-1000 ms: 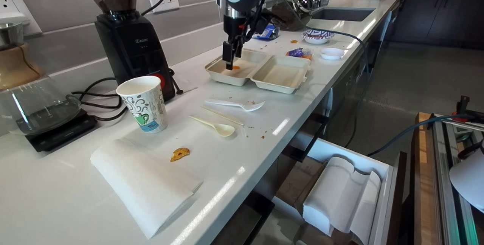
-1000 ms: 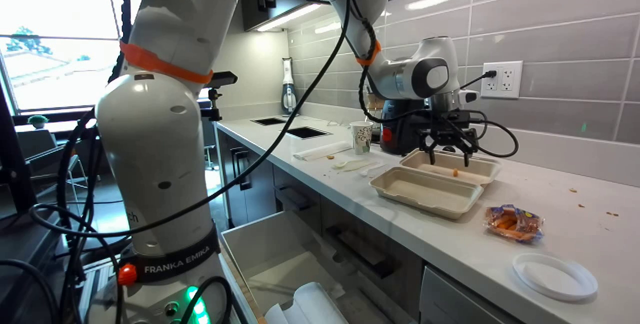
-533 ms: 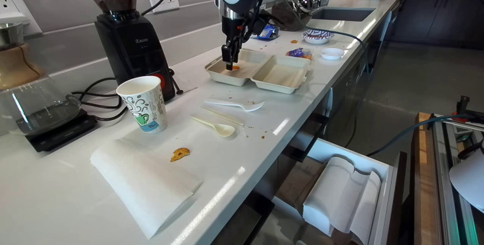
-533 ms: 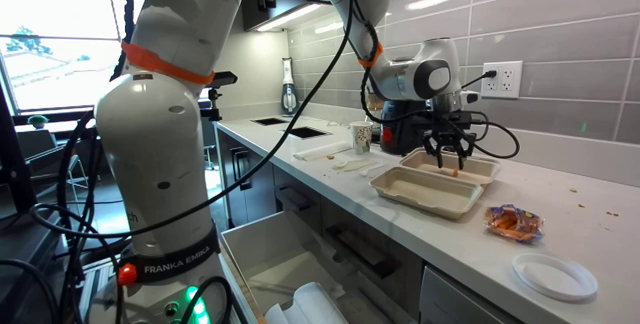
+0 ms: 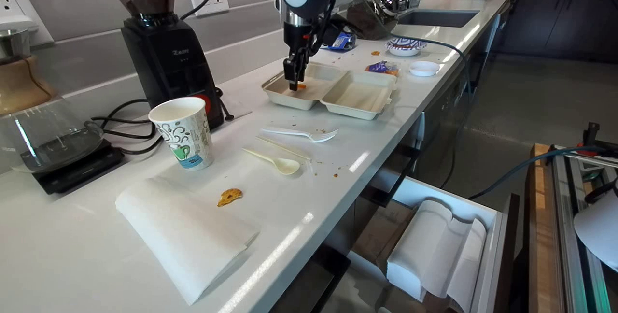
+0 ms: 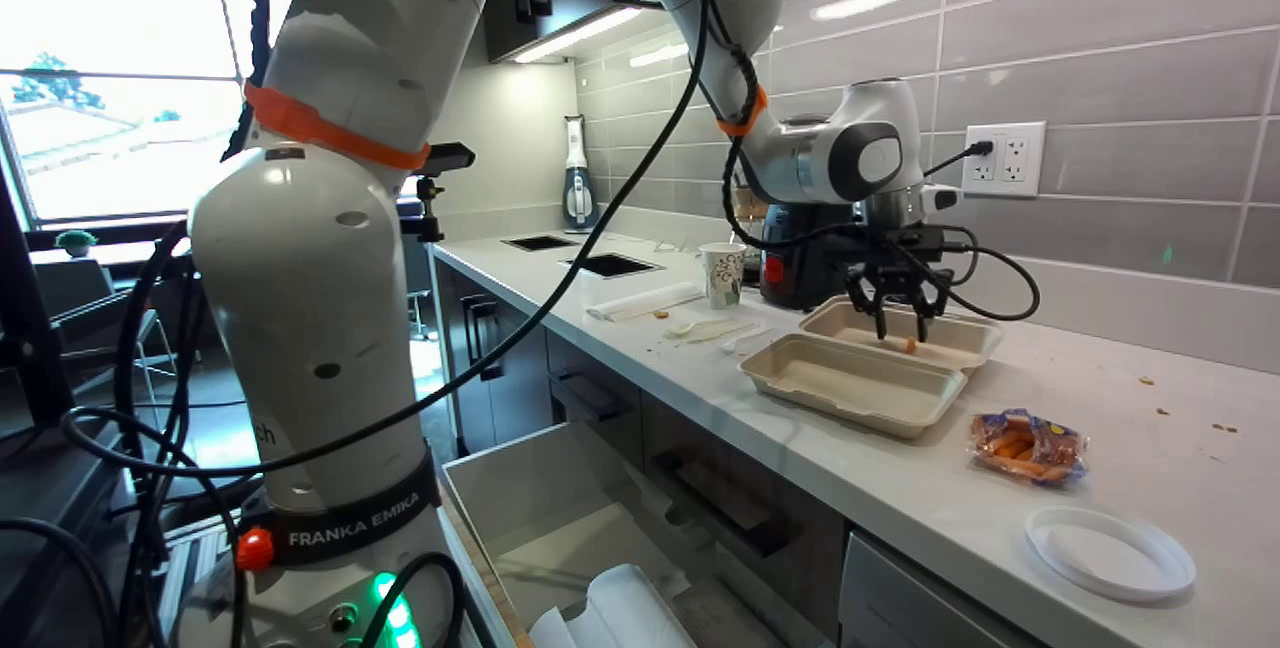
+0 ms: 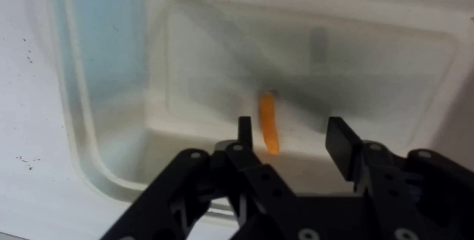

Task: Put the orange object on the spoon, then pour out the object from the spoon into the lunch pack

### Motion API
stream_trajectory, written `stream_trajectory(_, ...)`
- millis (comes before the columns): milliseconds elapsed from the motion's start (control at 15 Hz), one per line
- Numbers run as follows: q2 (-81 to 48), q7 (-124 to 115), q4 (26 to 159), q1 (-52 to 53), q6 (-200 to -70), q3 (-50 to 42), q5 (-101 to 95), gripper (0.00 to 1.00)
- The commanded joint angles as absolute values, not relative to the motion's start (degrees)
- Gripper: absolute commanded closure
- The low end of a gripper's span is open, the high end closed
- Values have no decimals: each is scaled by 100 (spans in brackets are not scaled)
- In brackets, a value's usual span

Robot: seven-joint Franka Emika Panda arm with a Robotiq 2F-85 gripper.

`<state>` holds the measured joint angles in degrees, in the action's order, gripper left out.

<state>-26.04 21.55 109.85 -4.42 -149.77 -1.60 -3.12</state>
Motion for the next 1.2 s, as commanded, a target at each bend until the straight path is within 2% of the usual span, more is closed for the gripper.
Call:
stream_trajectory(0,-2700,2125,10935,-561,-15058,-91,-424,47)
stream_trajectory(67,-2704,2126,10928,-569,-15061,-98,-431,46)
stream_trajectory(200,-2715,2140,10917,-596,-15054,-95,-426,50)
stream_trajectory(333,-2729,2150,10904,-618,-15040,-86,-415,62)
stream_trajectory(400,-2742,2156,10897,-627,-15042,-78,-406,64)
stream_trajectory(467,-2757,2161,10891,-634,-15046,-70,-399,75)
stream_trajectory(600,-2788,2170,10877,-649,-15047,-49,-380,75)
stream_trajectory(667,-2802,2178,10869,-657,-15049,-36,-370,94)
stream_trajectory(733,-2811,2181,10866,-664,-15048,-24,-365,97)
stream_trajectory(800,-2817,2187,10865,-673,-15047,-9,-356,95)
stream_trajectory(867,-2819,2191,10869,-682,-15049,2,-347,100)
stream_trajectory(1133,-2674,2150,10950,-661,-15033,-26,-386,97)
